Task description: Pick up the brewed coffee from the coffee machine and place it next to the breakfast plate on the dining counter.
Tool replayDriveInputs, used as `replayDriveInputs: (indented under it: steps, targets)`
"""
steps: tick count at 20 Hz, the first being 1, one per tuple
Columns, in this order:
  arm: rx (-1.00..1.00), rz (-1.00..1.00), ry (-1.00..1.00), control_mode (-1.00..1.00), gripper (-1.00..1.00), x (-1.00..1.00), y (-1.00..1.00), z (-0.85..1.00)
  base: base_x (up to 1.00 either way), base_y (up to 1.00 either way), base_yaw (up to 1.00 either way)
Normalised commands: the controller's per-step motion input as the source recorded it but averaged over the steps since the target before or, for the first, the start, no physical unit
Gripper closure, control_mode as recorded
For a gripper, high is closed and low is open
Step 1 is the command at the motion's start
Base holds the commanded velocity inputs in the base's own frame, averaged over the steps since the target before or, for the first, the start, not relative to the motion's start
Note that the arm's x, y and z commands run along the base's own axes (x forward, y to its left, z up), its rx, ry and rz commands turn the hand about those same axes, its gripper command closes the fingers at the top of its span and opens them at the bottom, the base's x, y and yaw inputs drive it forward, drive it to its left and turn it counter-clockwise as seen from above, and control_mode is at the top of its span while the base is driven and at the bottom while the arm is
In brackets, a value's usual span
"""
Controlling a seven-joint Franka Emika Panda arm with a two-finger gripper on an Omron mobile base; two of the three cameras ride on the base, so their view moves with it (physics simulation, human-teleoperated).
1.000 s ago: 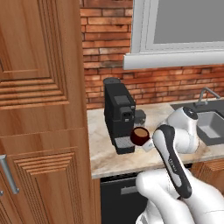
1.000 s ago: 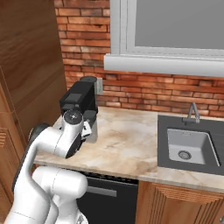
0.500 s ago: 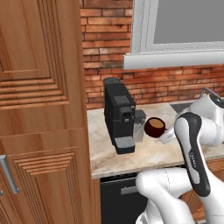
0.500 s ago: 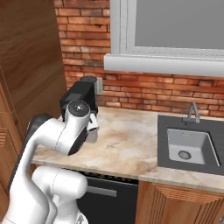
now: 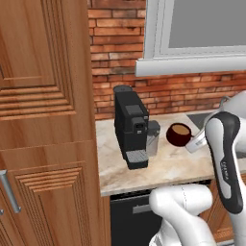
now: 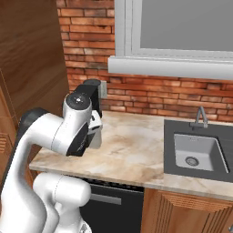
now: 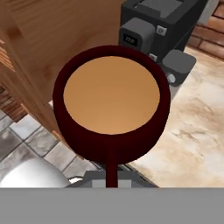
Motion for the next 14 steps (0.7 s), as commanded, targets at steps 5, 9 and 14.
replayDriveInputs:
  steps: [5, 9, 14]
  targets:
    - [-0.11, 0.0, 0.0, -1.0, 1.0, -0.2, 0.0, 0.1, 0.0, 0.0, 0.0]
    - [-0.14, 0.0, -0.07, -1.0, 1.0, -0.1, 0.0, 0.01, 0.0, 0.0, 0.0]
    - [-0.06, 0.0, -0.07, -1.0, 1.0, 0.0, 0.0, 0.0, 0.0, 0.0, 0.0]
